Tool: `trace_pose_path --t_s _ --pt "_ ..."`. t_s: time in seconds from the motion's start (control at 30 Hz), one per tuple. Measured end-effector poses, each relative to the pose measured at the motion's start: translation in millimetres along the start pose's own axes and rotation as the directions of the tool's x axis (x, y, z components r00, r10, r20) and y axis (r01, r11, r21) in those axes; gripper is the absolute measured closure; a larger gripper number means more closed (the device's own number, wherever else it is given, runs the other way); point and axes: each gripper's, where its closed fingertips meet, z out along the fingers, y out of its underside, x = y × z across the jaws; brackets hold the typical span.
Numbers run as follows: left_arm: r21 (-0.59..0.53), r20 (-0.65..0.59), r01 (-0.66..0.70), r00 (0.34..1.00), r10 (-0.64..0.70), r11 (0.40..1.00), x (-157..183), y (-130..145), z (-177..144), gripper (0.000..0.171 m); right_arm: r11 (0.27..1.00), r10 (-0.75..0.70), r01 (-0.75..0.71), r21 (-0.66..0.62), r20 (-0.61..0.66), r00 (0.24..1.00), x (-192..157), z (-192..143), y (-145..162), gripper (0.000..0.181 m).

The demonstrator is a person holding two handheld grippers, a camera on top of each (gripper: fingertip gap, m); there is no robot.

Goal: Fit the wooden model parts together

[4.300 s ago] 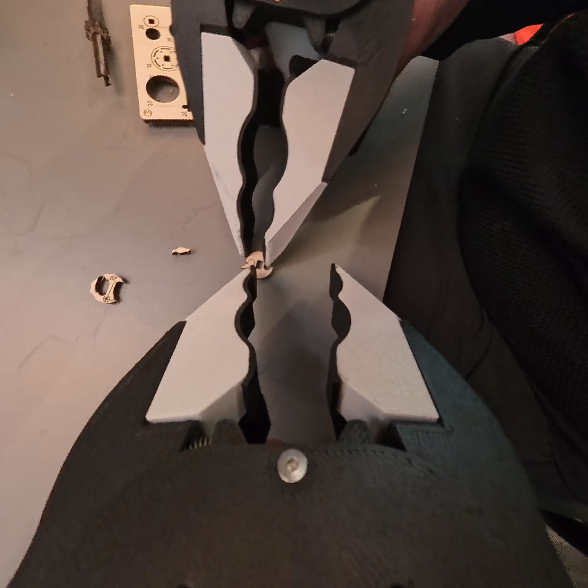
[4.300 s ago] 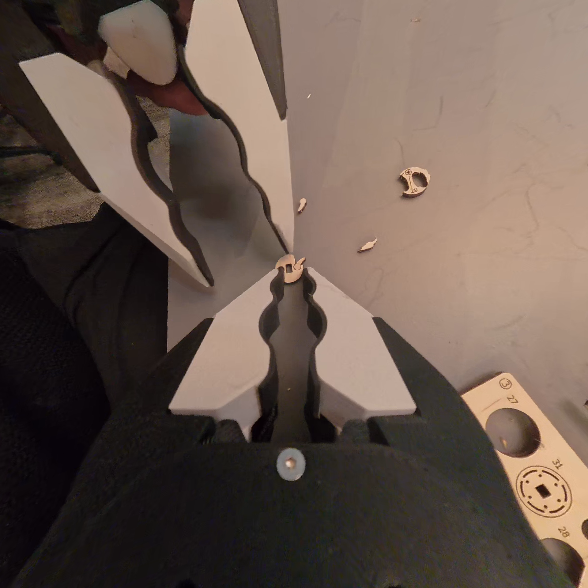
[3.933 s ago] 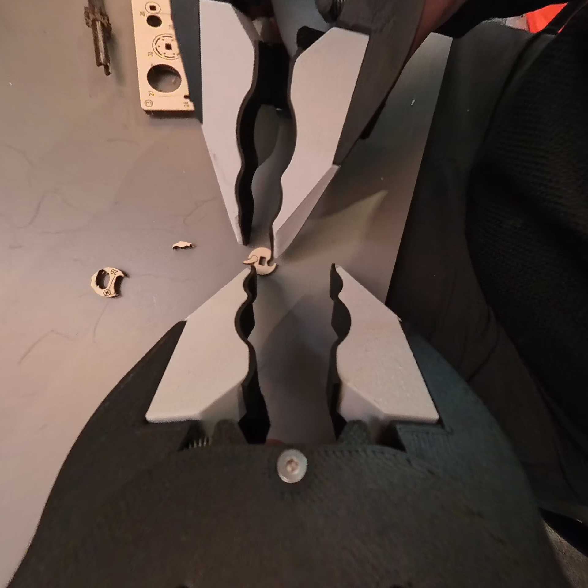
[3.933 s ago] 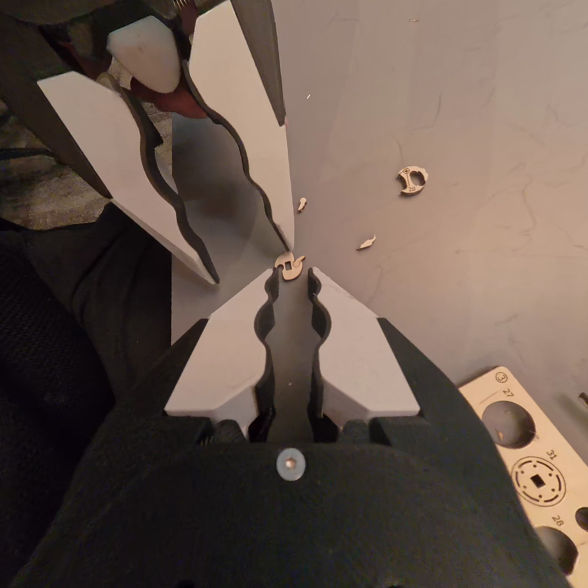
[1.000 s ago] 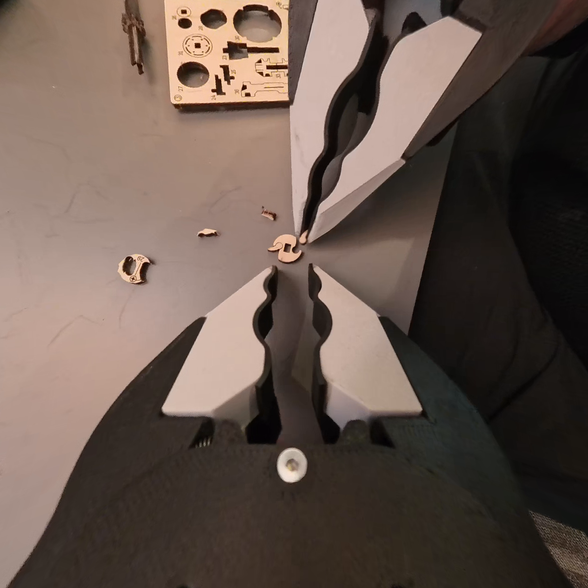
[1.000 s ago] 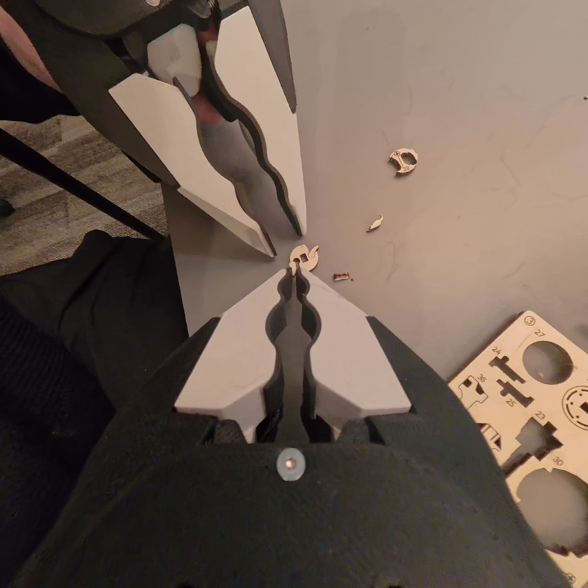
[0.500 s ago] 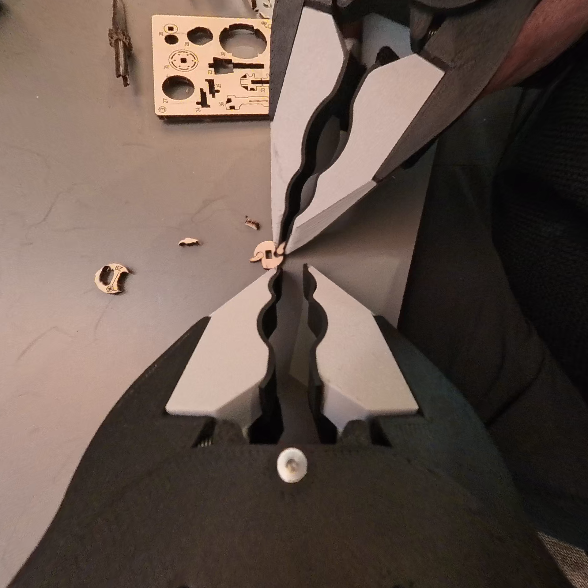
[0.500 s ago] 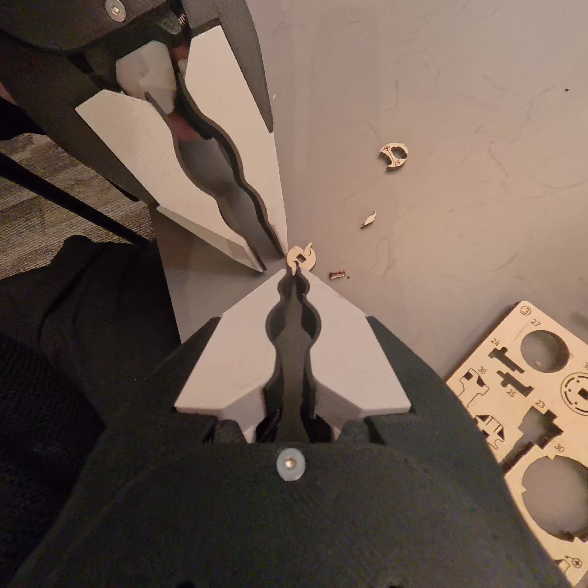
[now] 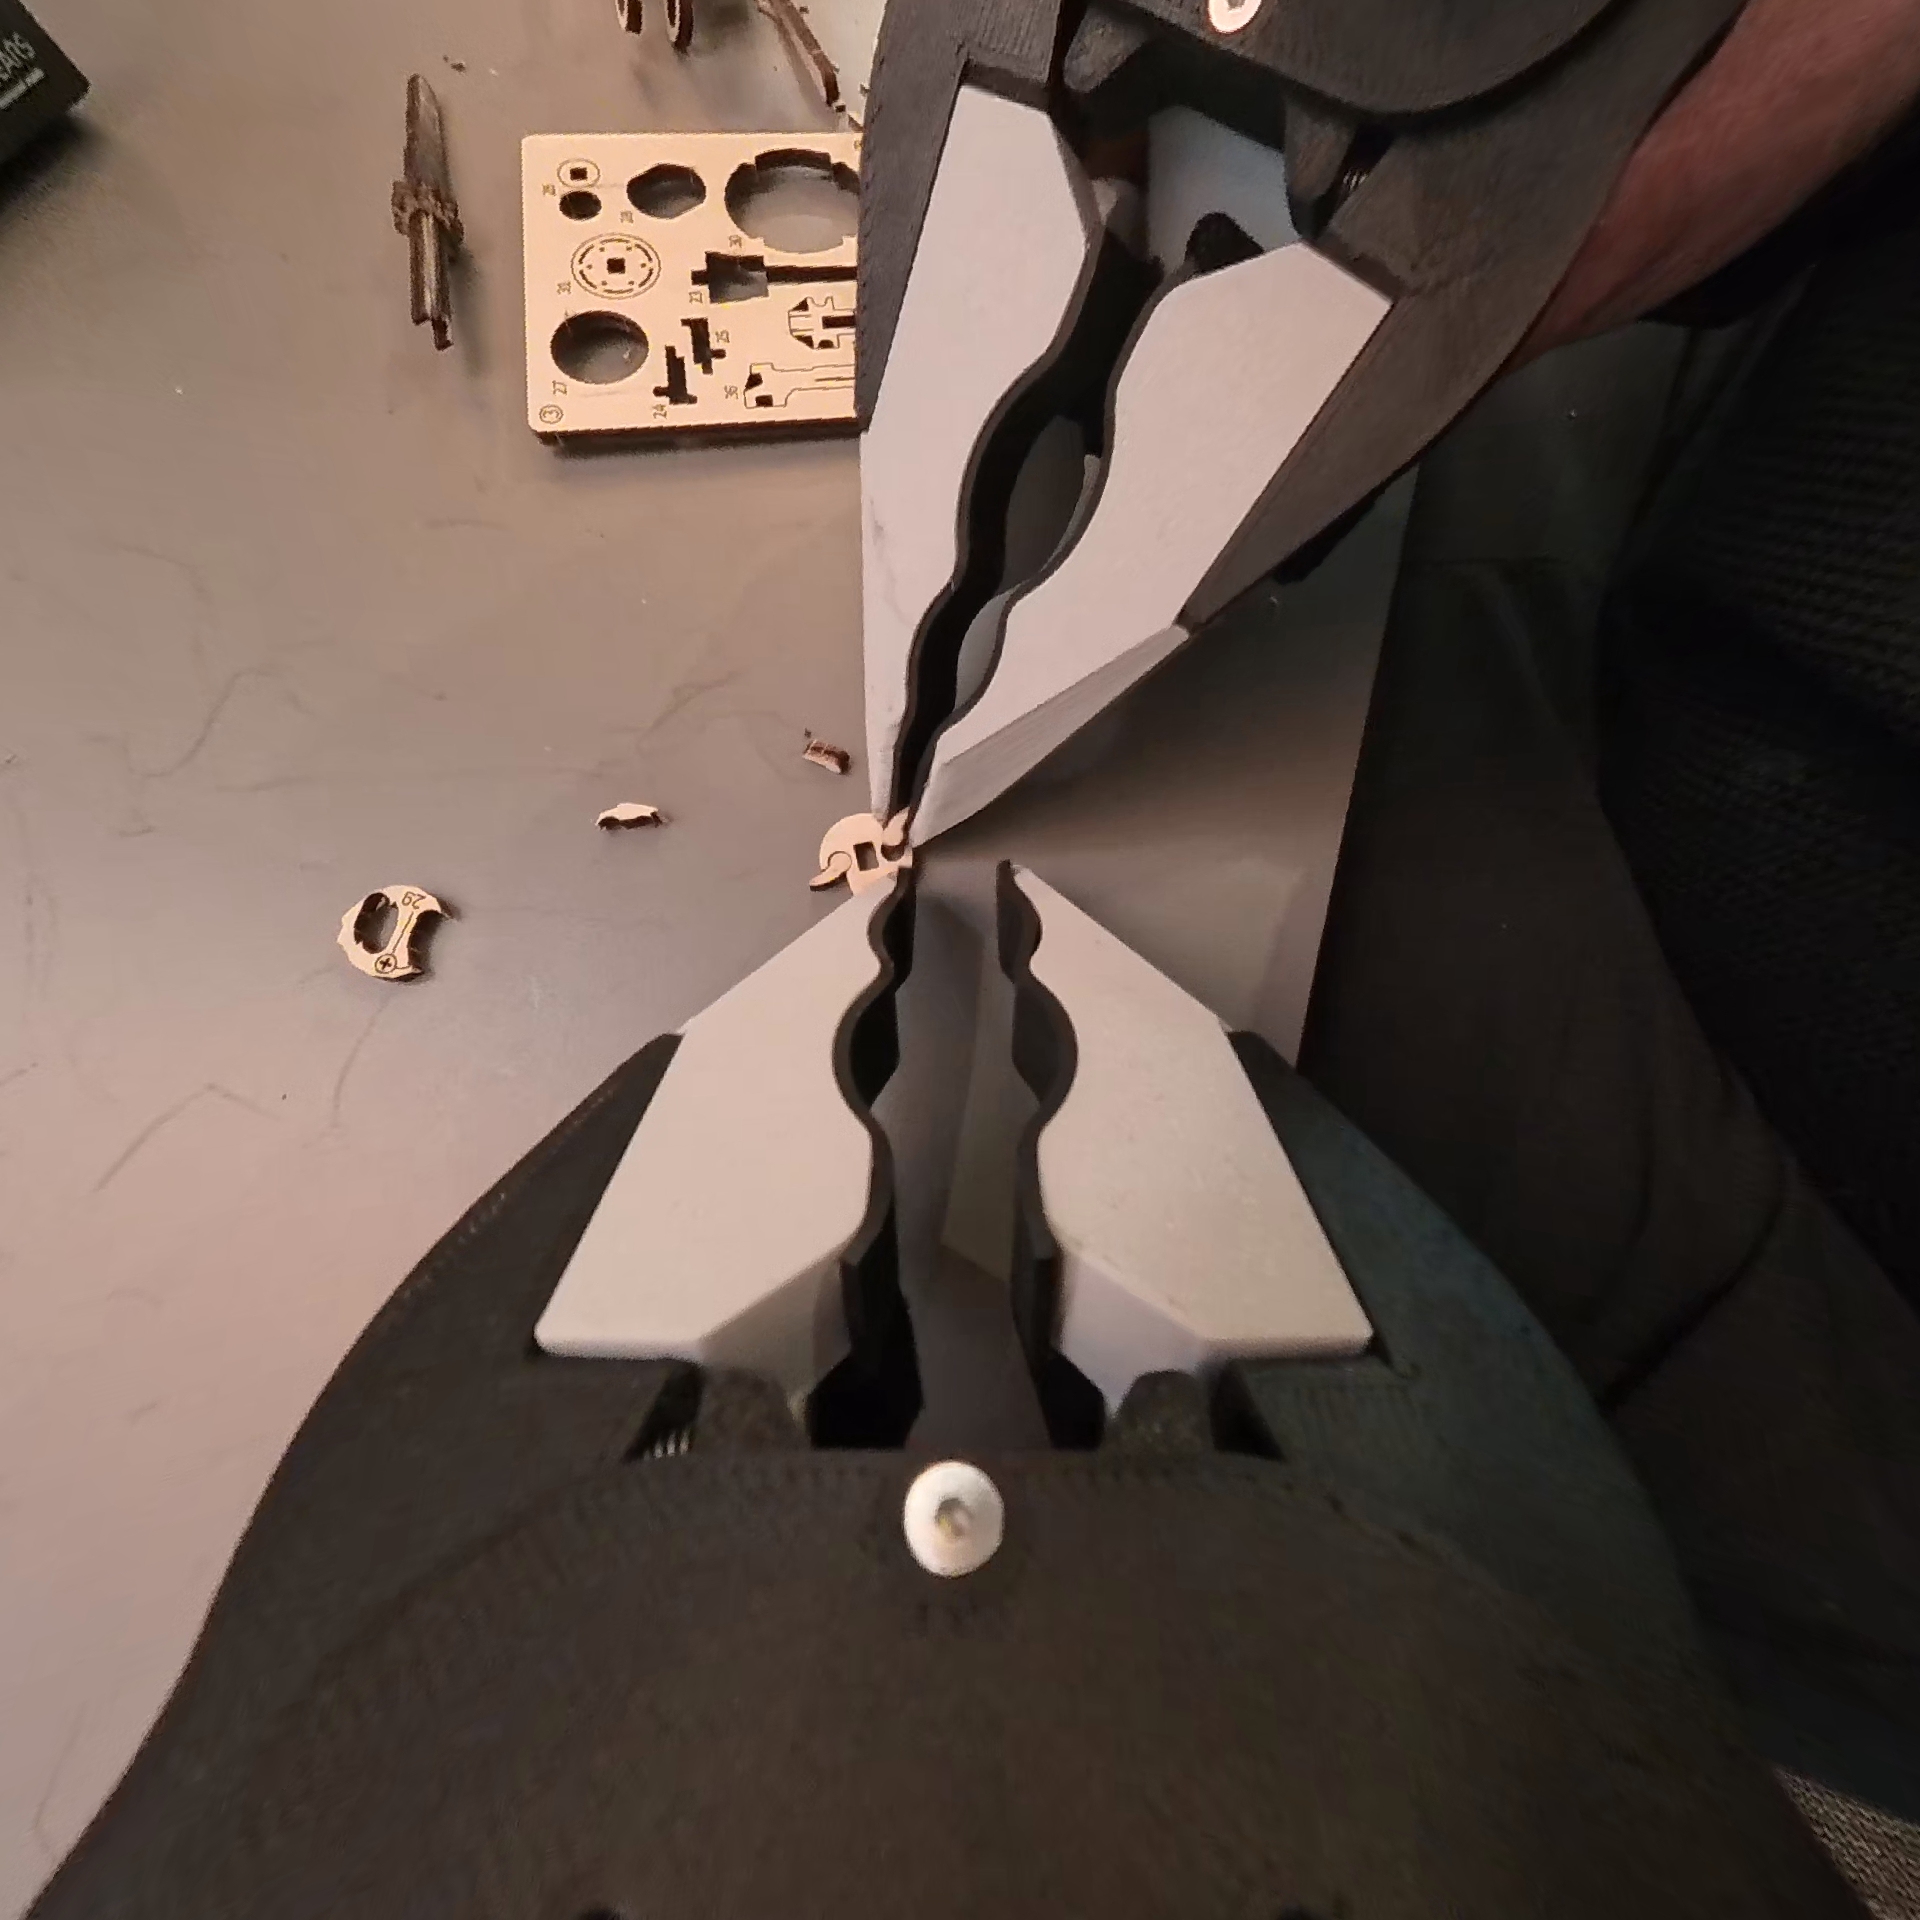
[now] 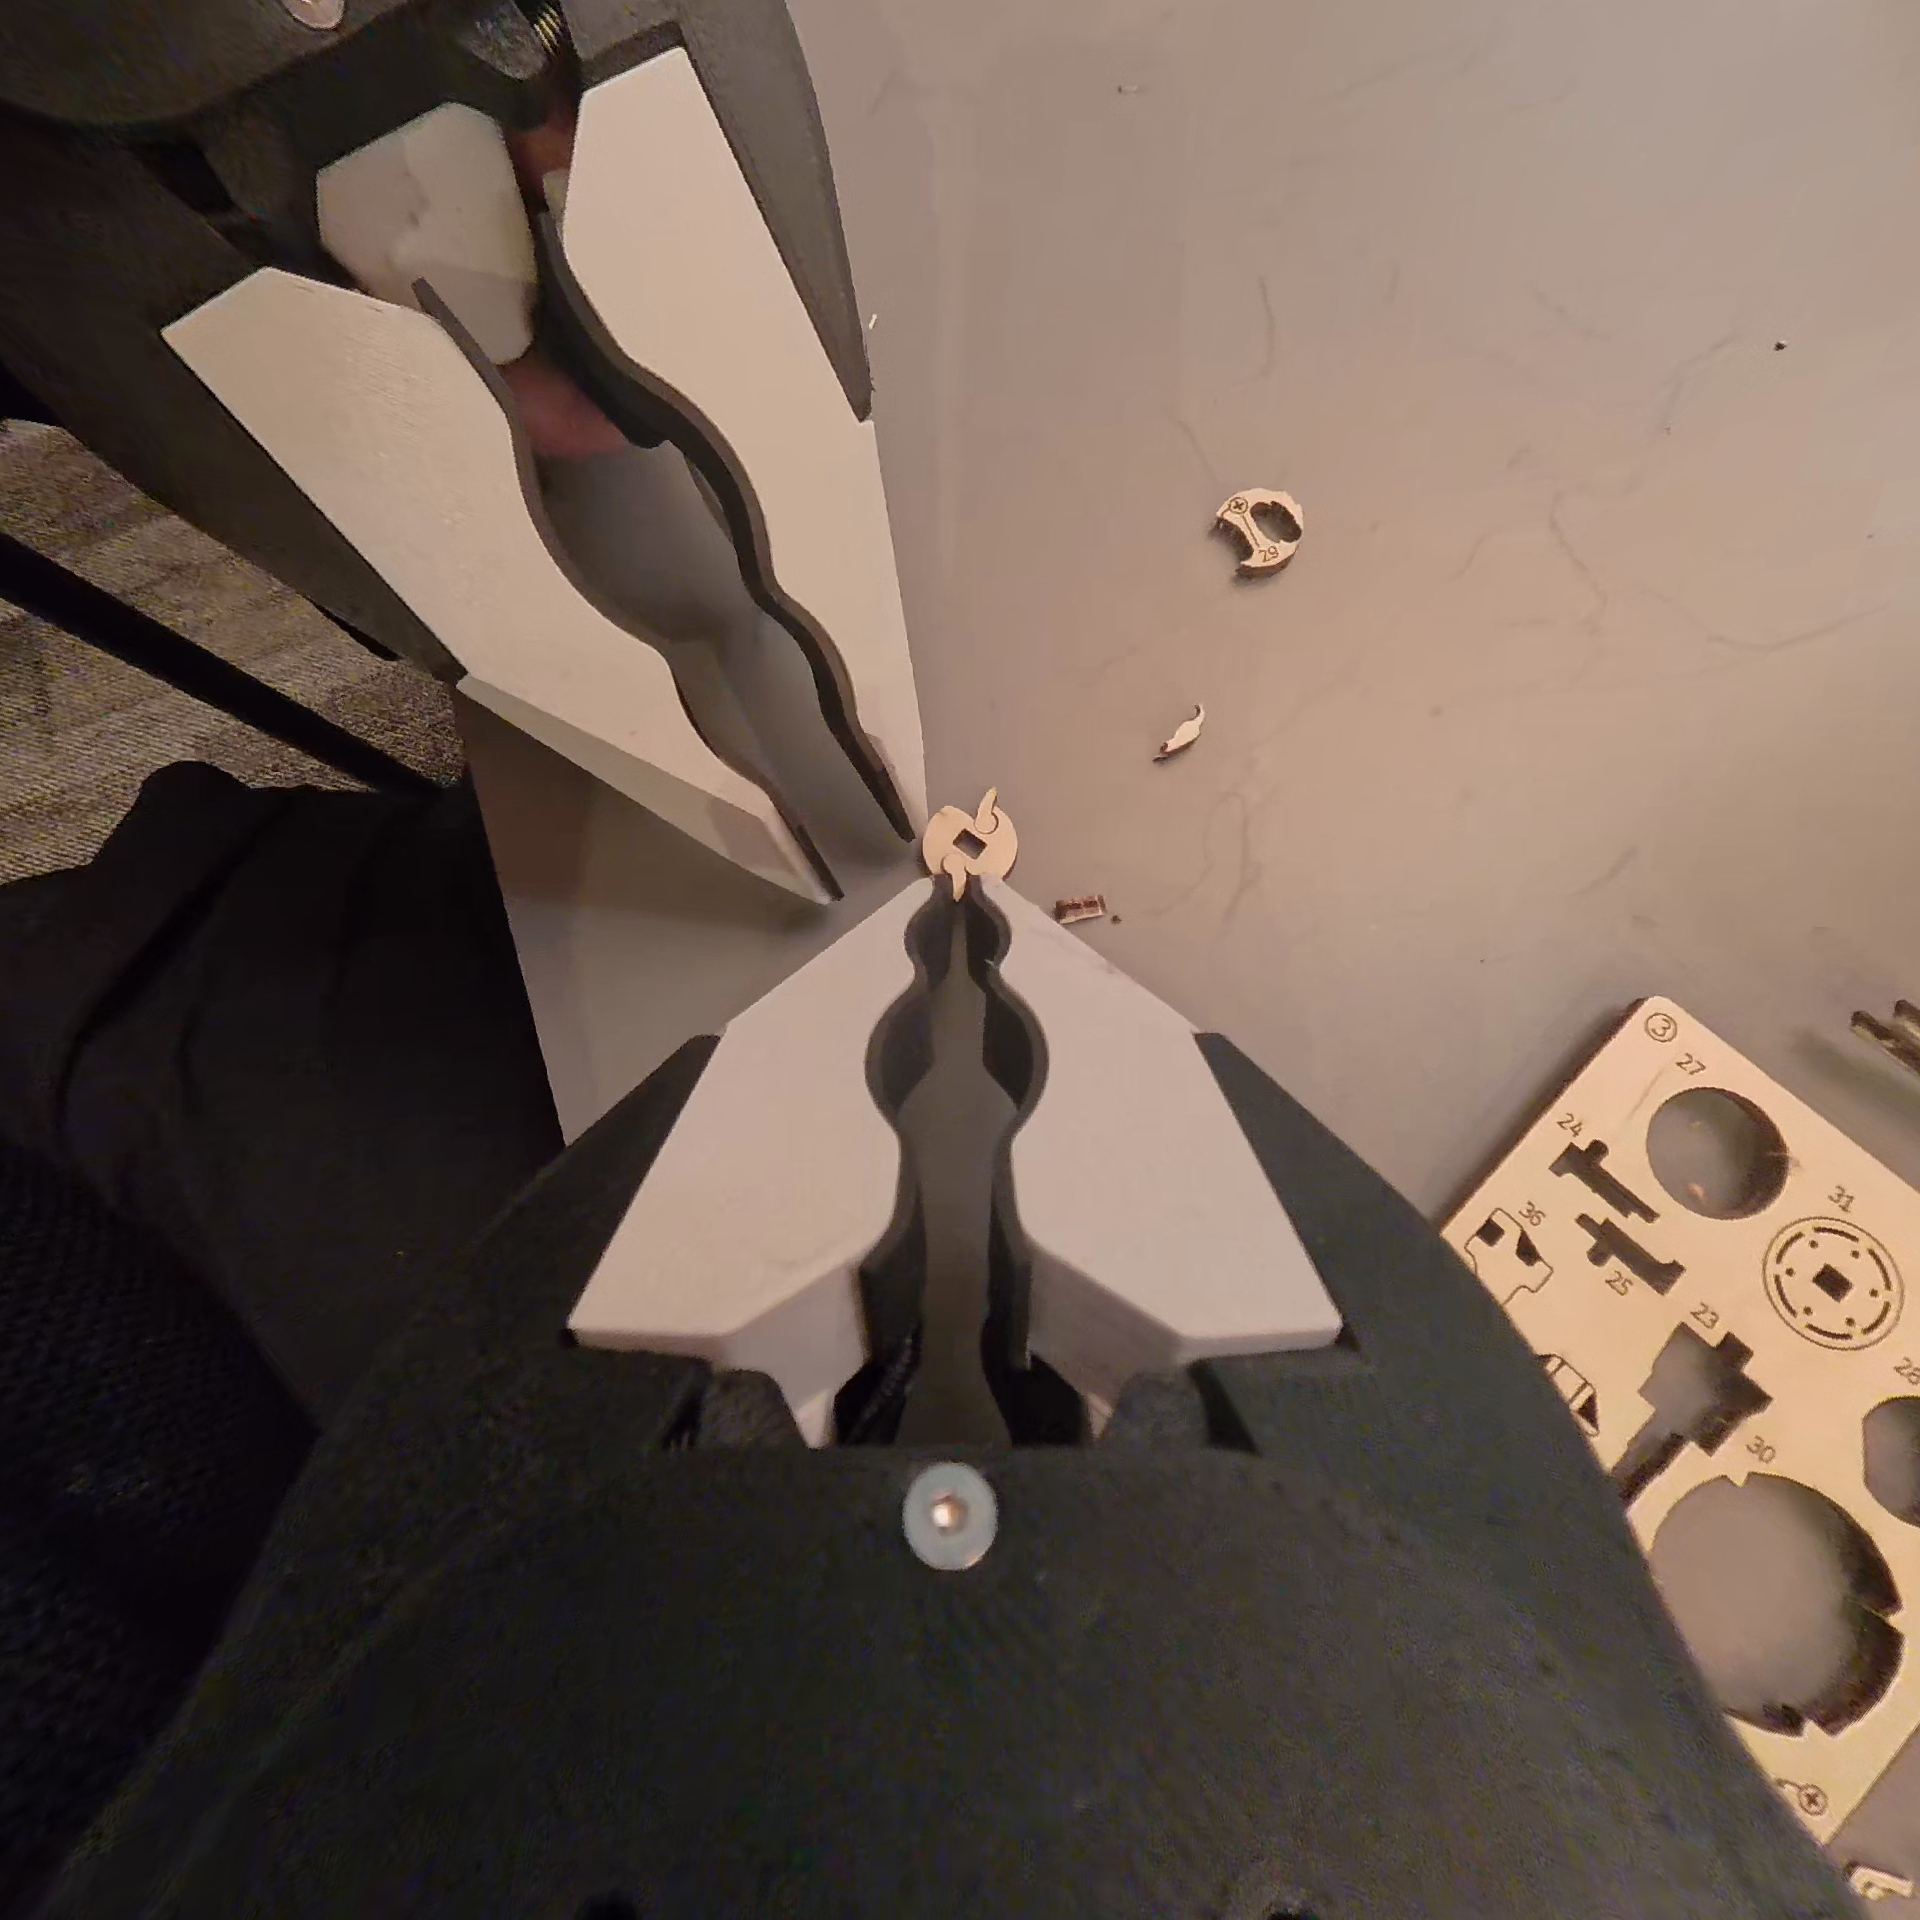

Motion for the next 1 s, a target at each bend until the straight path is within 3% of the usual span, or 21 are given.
trace_pose_path --t_s 1.0 --pt "-0.007 0.009 0.000 1.000 0.000 1.000 -1.4 2.2 -0.8 0.154 1.000 0.000 0.000 -0.017 0.020 1.000 0.8 1.6 0.4 0.176"
